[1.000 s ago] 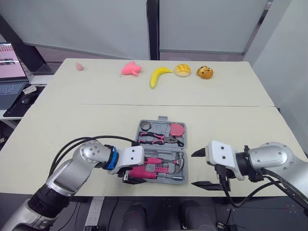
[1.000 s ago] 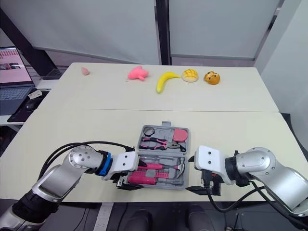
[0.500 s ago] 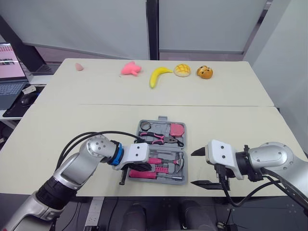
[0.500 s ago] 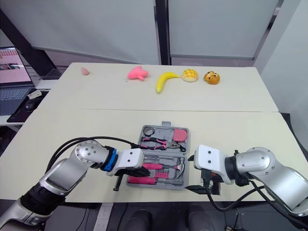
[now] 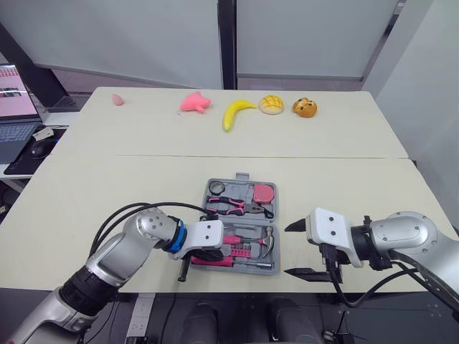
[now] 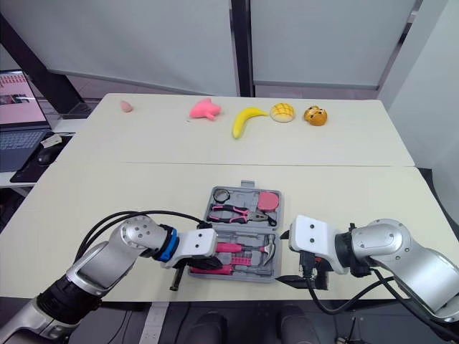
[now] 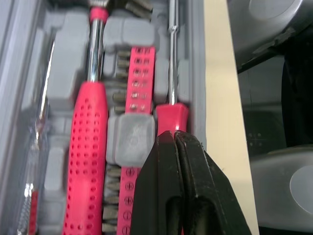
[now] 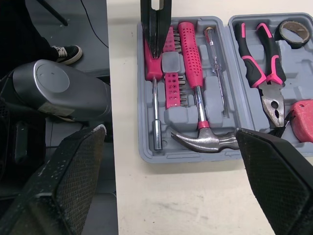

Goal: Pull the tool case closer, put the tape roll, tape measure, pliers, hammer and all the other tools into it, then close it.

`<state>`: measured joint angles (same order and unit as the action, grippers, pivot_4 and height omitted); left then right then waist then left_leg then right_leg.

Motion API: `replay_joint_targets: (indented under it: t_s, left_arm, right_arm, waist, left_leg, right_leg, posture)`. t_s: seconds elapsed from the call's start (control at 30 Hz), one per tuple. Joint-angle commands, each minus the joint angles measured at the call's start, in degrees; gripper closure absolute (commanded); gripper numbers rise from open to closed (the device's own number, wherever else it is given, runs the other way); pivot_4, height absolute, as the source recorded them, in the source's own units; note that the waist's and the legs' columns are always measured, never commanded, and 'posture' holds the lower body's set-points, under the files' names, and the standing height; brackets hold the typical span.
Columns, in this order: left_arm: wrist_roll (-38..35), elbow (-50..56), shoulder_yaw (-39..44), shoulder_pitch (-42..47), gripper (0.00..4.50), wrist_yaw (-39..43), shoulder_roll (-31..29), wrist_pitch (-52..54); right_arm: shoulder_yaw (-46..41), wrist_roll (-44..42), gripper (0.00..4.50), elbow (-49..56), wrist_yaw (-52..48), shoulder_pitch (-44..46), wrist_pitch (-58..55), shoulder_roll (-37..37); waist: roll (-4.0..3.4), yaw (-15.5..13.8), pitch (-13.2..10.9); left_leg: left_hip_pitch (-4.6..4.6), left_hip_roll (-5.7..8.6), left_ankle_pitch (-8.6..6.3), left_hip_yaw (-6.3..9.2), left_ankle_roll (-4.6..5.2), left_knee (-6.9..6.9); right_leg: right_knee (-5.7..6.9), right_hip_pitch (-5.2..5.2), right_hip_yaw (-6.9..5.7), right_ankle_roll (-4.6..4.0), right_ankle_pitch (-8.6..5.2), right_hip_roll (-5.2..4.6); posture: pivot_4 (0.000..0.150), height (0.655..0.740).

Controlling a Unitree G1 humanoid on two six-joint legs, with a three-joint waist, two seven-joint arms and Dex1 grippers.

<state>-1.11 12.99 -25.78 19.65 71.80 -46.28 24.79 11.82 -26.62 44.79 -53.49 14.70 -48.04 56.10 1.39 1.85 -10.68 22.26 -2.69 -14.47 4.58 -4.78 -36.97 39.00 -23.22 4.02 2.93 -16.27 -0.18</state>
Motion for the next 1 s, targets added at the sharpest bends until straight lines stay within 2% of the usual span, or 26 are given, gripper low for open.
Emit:
replay_joint_targets:
  t_s: [0.03, 0.4, 0.67, 0.83, 0.93, 1.0]
  left_arm:
    - [0.8, 0.05, -0.12, -0.81, 4.48, -0.49, -0.3, -1.24]
    - [-1.3, -0.29, 2.66, -1.24, 4.48, -1.42, -0.19, -2.62]
    - [-18.6, 0.29, 21.32, -1.23, 4.48, 0.3, -0.82, 1.12]
    - [-18.46, -8.85, 27.93, -1.88, 4.48, -0.55, -2.16, -4.47]
    - [-14.99, -17.82, 28.63, -1.85, 4.5, -2.05, -1.75, -12.29]
    - [-12.64, -22.65, 27.74, -1.43, 4.5, -2.95, -1.12, -17.31]
  right_arm:
    - [-1.45, -0.73, 0.0, 1.67, 0.17, 0.76, 0.43, 0.0]
    - [-1.67, -0.88, 0.0, 1.67, 0.49, 1.04, 0.46, -0.42]
    - [-4.83, 0.59, 0.0, -1.56, 2.35, 0.65, 3.4, -1.64]
    - [-4.67, 6.8, 0.0, -9.08, 5.91, -0.31, 10.03, -3.84]
    - [-2.65, 11.4, 0.58, -15.12, 8.04, -0.71, 14.8, -6.31]
    - [-1.23, 13.93, 1.32, -17.92, 8.84, -1.16, 16.47, -7.53]
  waist:
    - [0.0, 0.0, 0.0]
    - [0.0, 0.01, 0.0]
    - [0.0, 0.02, 0.0]
    - [0.0, 0.05, 0.0]
    - [0.0, 0.01, 0.0]
    - [0.0, 0.01, 0.0]
  left_leg:
    - [0.0, 0.0, 0.0, 0.0, 0.0, 0.0]
    - [-0.01, 0.0, 0.0, 0.0, 0.0, 0.0]
    - [0.0, -0.01, 0.0, 0.01, 0.0, -0.01]
    - [-0.08, -0.01, 0.0, -0.01, 0.0, 0.01]
    - [-0.08, 0.0, 0.0, -0.02, 0.0, 0.01]
    - [-0.07, 0.0, 0.0, -0.03, 0.0, 0.02]
  right_leg:
    - [0.0, 0.0, 0.0, 0.0, 0.0, 0.0]
    - [0.01, 0.0, 0.0, 0.0, 0.0, 0.0]
    - [0.02, 0.0, -0.01, -0.01, 0.01, -0.01]
    - [0.02, 0.01, 0.0, -0.01, 0.01, 0.0]
    - [0.02, 0.01, 0.0, -0.15, 0.09, -0.01]
    - [0.02, 0.0, 0.0, -0.28, 0.16, -0.01]
  posture:
    - [0.15, 0.7255]
    - [0.15, 0.7255]
    - [0.15, 0.7255]
    - [0.15, 0.7255]
    - [0.15, 0.7255]
    - [0.15, 0.7255]
